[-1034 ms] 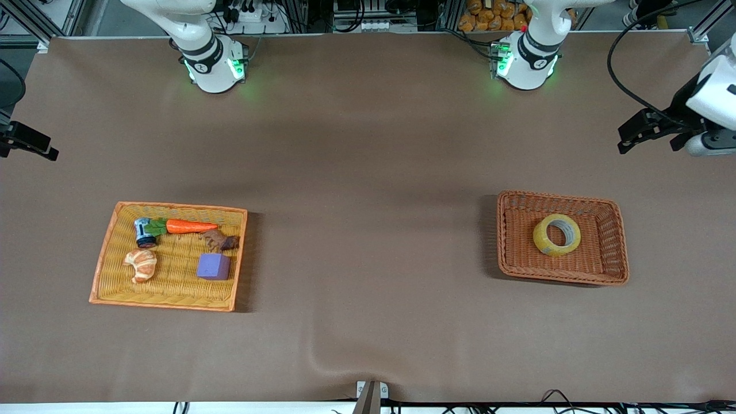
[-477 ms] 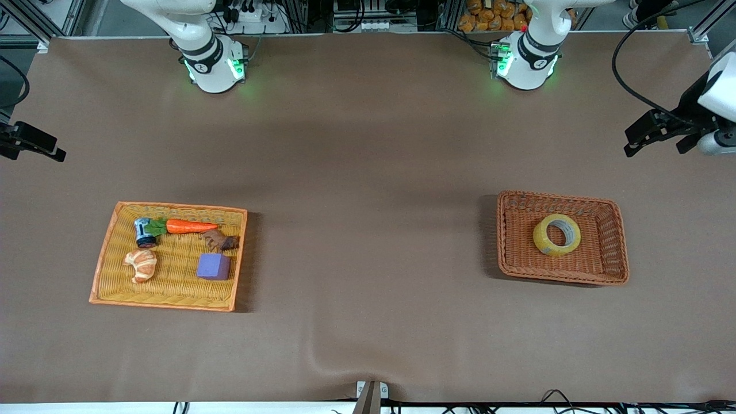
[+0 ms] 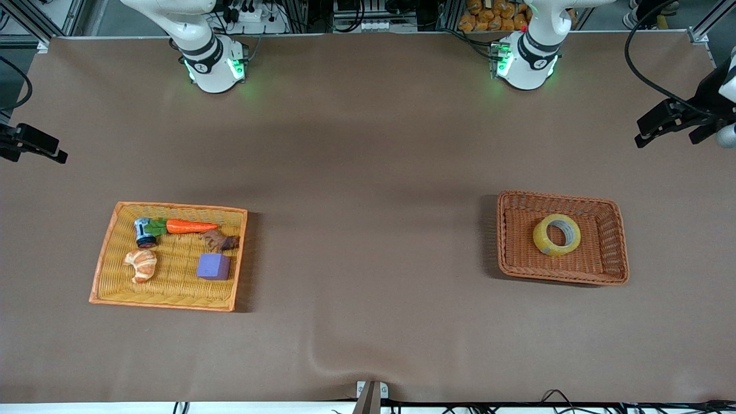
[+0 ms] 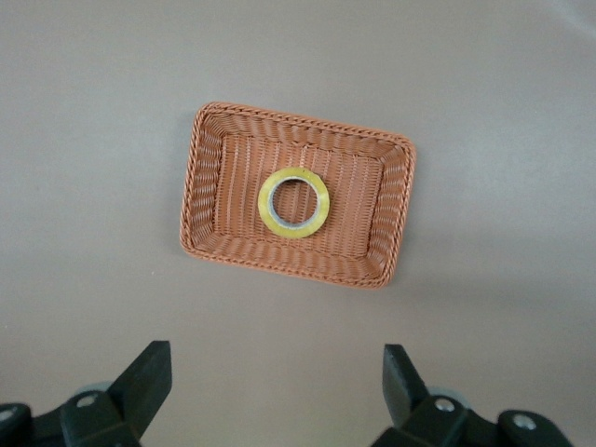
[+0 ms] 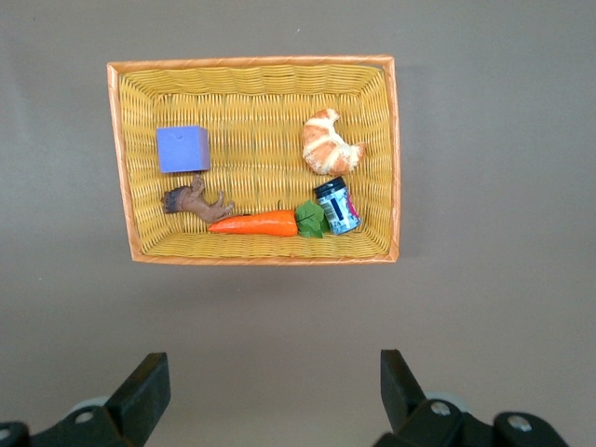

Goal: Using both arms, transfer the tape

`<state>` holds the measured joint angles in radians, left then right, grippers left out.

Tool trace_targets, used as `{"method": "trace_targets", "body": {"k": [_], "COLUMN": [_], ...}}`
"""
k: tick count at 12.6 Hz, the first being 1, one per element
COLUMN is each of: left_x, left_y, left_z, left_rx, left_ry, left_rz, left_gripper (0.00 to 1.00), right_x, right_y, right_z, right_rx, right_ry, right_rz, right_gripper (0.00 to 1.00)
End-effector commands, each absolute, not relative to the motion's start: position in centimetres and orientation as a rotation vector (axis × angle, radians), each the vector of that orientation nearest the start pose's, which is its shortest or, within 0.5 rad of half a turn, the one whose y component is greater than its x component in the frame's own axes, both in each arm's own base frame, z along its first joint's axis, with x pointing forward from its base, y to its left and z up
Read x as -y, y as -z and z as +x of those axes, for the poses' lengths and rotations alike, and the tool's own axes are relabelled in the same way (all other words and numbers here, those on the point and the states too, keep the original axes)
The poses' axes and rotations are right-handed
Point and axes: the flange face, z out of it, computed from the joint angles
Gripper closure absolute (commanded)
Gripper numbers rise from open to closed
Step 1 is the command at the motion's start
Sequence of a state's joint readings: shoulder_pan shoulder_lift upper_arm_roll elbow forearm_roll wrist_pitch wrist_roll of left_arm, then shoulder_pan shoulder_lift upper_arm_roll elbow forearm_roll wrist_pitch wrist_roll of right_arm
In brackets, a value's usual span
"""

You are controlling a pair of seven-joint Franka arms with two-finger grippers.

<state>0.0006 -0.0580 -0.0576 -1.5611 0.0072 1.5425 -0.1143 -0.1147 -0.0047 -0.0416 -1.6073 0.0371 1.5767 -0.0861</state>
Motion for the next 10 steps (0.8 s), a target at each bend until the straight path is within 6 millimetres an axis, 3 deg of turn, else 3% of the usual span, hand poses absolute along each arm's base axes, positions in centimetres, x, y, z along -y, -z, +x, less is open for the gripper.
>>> {"method": "trace_targets", "body": {"k": [1, 10], "left_x": [3.13, 3.43], "left_y": [-66.89, -66.22], "left_z": [53.30, 53.68], "left_rx": [0.076, 0.067], "left_ry": [0.035, 0.014], "left_rz": [-3.130, -3.127], "left_gripper": [0.00, 0.00], "right_x": [9.18, 9.08], "right_y": [-60.93, -60.79], "right_z": [55.23, 55.42], "right_rx": [-0.075, -0.067], "right_ry": [-0.044, -0.047], "right_rz": [-3.111, -3.106], "right_gripper": [0.00, 0.00]}}
